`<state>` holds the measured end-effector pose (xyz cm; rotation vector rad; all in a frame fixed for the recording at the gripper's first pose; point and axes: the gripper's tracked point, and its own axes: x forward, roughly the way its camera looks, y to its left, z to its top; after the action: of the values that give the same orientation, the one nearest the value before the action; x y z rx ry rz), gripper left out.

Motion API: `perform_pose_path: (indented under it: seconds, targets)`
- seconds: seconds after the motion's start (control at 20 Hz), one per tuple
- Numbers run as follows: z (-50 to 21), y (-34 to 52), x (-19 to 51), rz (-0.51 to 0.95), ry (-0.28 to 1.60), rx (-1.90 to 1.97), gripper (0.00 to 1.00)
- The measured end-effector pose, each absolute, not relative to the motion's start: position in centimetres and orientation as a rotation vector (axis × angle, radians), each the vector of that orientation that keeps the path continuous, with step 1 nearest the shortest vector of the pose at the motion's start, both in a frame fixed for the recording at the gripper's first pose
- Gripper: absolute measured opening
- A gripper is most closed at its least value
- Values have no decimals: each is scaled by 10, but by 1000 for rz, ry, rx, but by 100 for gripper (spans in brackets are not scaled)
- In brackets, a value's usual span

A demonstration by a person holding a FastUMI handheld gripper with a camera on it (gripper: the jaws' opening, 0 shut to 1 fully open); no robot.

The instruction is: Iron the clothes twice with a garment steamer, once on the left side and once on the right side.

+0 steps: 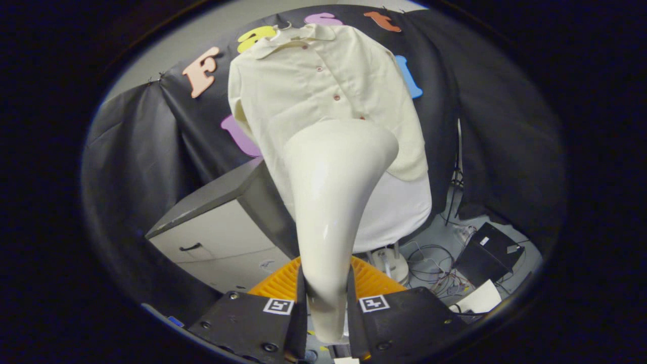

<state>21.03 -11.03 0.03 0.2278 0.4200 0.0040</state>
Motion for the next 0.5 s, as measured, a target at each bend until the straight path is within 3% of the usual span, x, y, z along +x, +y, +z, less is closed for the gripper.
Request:
perform_pose_path:
  seconds: [0.5]
  targets:
    - [67, -9, 201, 47, 314, 207, 33]
